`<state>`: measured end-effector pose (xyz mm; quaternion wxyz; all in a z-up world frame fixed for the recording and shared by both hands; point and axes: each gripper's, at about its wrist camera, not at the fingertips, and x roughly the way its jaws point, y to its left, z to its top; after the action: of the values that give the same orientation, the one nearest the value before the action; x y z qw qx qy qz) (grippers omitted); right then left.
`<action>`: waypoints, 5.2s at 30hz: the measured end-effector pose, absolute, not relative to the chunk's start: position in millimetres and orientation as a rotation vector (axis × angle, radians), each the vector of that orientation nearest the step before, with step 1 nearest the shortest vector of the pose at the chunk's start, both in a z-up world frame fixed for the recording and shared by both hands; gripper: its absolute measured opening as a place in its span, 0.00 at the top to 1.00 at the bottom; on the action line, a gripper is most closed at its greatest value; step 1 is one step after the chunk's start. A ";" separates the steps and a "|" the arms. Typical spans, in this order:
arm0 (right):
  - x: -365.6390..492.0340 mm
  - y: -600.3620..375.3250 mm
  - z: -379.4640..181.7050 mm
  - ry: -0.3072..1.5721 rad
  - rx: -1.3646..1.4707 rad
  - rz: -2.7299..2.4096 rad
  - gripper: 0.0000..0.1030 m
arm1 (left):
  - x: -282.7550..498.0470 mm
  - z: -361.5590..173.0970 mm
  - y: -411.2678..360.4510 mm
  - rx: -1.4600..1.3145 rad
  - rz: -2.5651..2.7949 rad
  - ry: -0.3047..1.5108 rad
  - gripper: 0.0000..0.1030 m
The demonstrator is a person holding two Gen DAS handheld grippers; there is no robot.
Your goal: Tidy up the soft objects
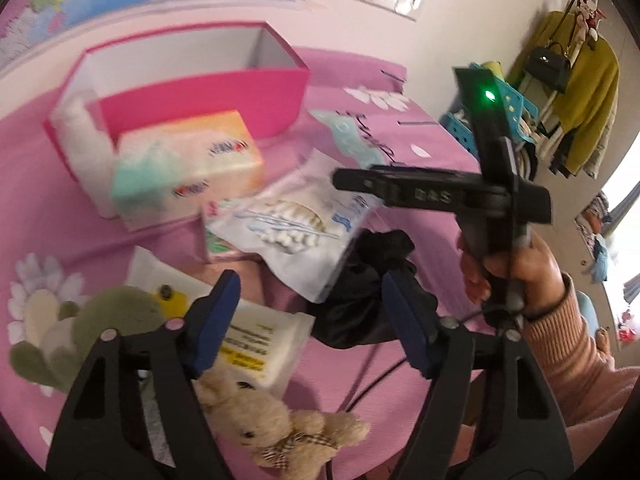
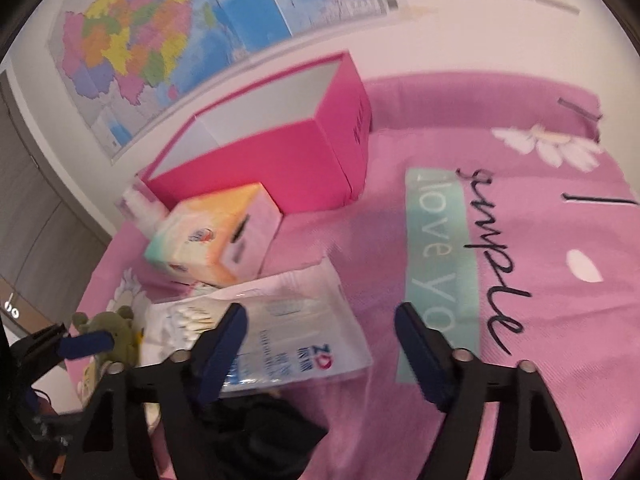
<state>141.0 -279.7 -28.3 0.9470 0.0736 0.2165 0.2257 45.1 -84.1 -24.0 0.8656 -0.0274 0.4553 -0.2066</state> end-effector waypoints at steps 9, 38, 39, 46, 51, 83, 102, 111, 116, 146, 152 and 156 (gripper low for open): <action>163.6 -272.9 -34.1 0.496 0.119 0.543 0.60 | 67.8 -46.0 -82.2 -0.164 -0.499 1.096 0.43; 162.6 -280.4 -46.7 0.490 0.146 0.653 0.91 | 76.6 -35.7 -61.3 -0.134 -0.435 1.033 0.76; 161.1 -278.1 -46.6 0.485 0.133 0.651 0.91 | 75.7 -34.3 -62.6 -0.125 -0.435 1.027 0.76; 137.3 -278.3 -32.1 0.394 0.110 0.628 0.94 | 68.3 -10.2 -62.6 -0.115 -0.463 0.948 0.78; 114.9 -282.4 -5.7 0.292 0.105 0.639 0.95 | 65.3 20.7 -58.1 -0.080 -0.468 0.859 0.78; 207.7 -226.6 89.3 0.233 0.071 0.551 0.88 | 183.9 30.4 -12.8 -0.013 -0.180 0.834 0.75; 117.3 -267.1 70.0 0.161 0.091 0.623 0.53 | 88.6 48.6 -14.4 -0.031 -0.340 0.733 0.56; 65.1 -274.9 32.9 0.187 0.067 0.687 0.49 | 45.6 17.6 -5.8 -0.048 -0.372 0.789 0.56; 43.8 -265.4 3.3 0.239 0.052 0.765 0.46 | 24.3 3.0 -1.1 -0.061 -0.391 0.808 0.56; 47.6 -217.5 -65.5 0.423 0.014 0.823 0.78 | 5.6 -25.5 -12.3 -0.085 -0.451 0.866 0.56; 59.7 -234.7 -56.0 0.399 0.032 0.774 0.78 | 17.1 -27.5 -30.0 -0.042 -0.471 0.878 0.56; 65.2 -235.8 -56.2 0.401 0.019 0.772 0.77 | 34.9 -23.7 -37.4 -0.019 -0.471 0.877 0.54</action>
<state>65.2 -235.8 -56.2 0.9068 0.0092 0.1943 0.3741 34.9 -37.4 -23.7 0.8787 -0.0090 0.4205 -0.2257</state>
